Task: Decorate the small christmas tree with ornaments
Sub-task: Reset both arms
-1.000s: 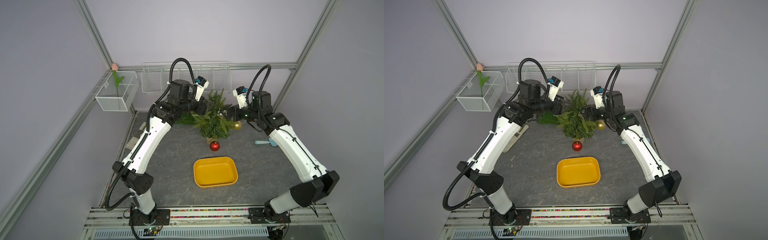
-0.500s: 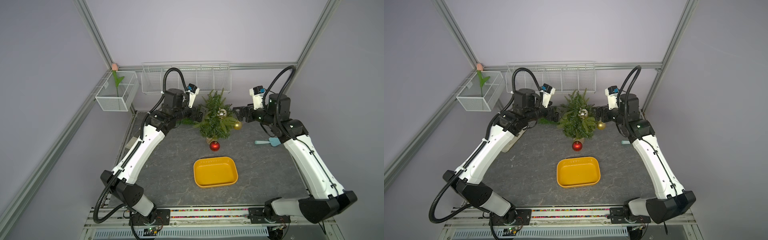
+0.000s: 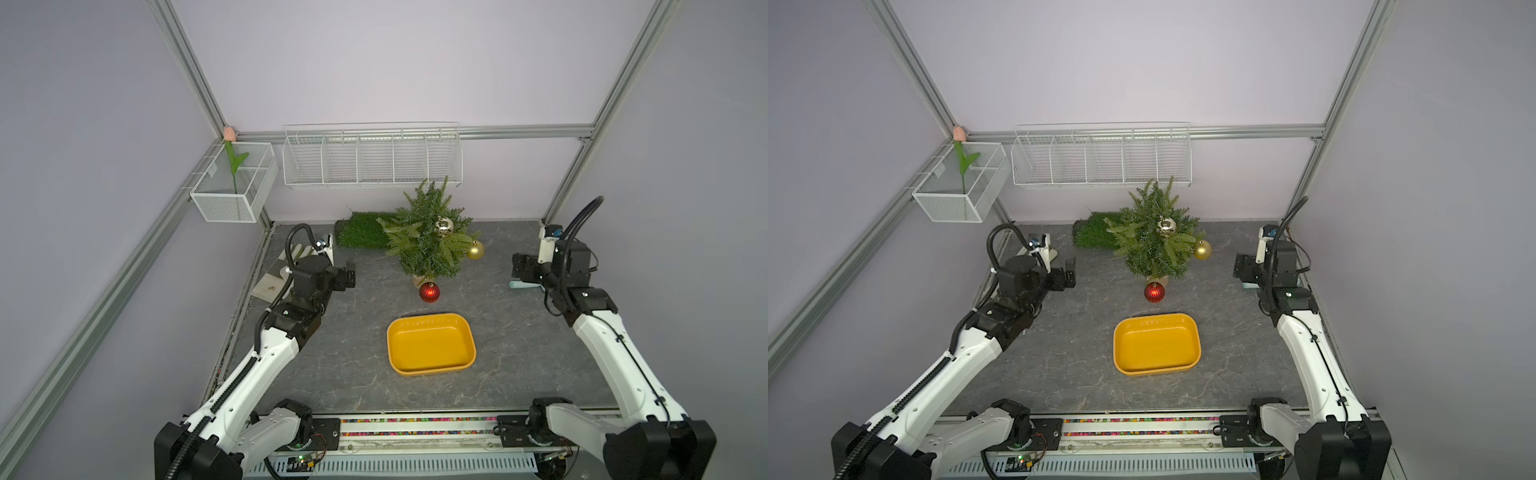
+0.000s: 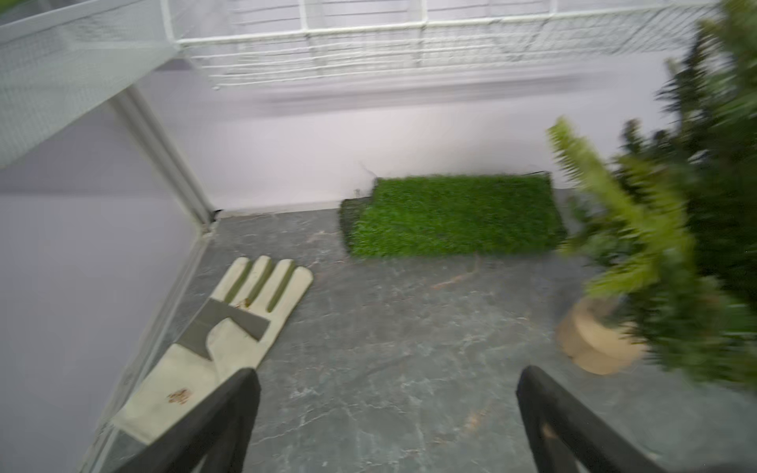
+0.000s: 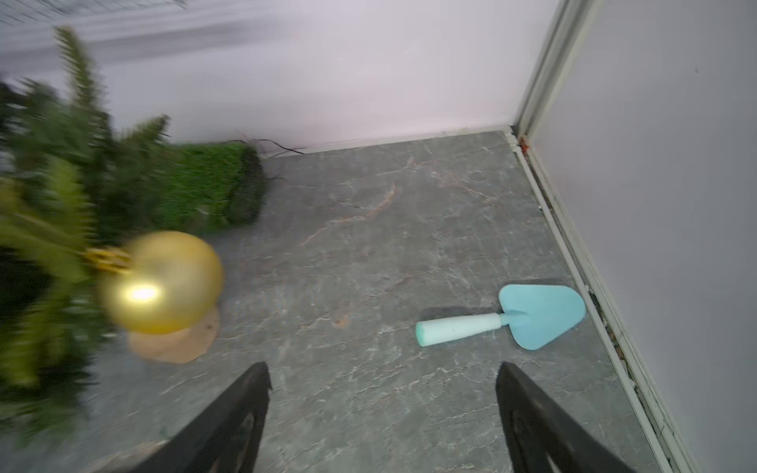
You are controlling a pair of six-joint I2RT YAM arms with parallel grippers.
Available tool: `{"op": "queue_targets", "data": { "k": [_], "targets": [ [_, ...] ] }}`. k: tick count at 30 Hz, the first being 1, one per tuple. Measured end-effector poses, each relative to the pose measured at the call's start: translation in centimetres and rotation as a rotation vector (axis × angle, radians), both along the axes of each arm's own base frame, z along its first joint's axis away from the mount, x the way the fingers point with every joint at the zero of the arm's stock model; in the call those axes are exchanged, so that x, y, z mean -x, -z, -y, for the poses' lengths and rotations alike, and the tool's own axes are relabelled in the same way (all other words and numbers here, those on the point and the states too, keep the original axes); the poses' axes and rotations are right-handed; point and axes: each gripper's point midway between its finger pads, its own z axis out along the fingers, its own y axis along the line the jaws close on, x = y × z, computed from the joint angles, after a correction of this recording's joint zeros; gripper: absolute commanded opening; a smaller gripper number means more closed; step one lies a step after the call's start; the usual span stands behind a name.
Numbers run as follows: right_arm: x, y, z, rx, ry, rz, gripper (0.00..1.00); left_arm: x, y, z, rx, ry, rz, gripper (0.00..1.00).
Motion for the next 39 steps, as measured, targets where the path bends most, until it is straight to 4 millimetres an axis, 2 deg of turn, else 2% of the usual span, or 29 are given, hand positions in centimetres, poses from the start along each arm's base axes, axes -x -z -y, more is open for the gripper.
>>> {"op": "queue_targets", "data": {
  "k": [3, 6, 9, 12, 14, 19, 23, 26, 30, 39],
  "targets": [
    [0.6, 5.7, 1.1, 0.024, 0.034, -0.055, 0.89, 0.5, 4.1, -2.3, -0.073, -0.093, -0.005, 0.99],
    [0.8, 10.2, 1.6, 0.046, 0.050, -0.084, 0.89, 0.9, 7.5, -3.8, -0.120, -0.148, -0.004, 0.99],
    [0.9, 13.7, 2.0, 0.051, 0.066, -0.073, 0.89, 0.8, 10.7, -5.4, -0.137, -0.201, -0.005, 0.99],
    [1.1, 15.8, 2.4, 0.054, 0.079, -0.047, 0.89, 0.5, 13.4, -7.5, -0.127, -0.252, -0.015, 0.99],
    [0.9, 16.1, 2.5, 0.059, 0.078, -0.028, 0.89, 0.1, 14.3, -8.9, -0.114, -0.284, -0.014, 0.99],
    [-1.3, 13.5, 2.3, 0.078, 0.055, 0.150, 0.89, -1.8, 14.2, -10.5, -0.053, -0.294, 0.057, 0.99],
    [-1.6, 16.0, 2.2, 0.089, 0.043, 0.126, 0.89, -2.8, 16.0, -11.9, -0.004, -0.301, 0.050, 0.99],
    [-1.8, 15.7, 2.0, 0.104, 0.031, 0.141, 0.89, -3.2, 16.2, -11.6, 0.013, -0.273, 0.029, 0.99],
    [-2.4, 14.8, 1.5, 0.114, 0.013, 0.171, 0.89, -5.0, 14.2, -11.0, 0.033, -0.242, 0.082, 0.99],
    [-2.5, 14.6, 1.4, 0.125, 0.005, 0.177, 0.89, -5.1, 14.1, -10.6, 0.039, -0.222, 0.082, 0.99]
  ]
}}
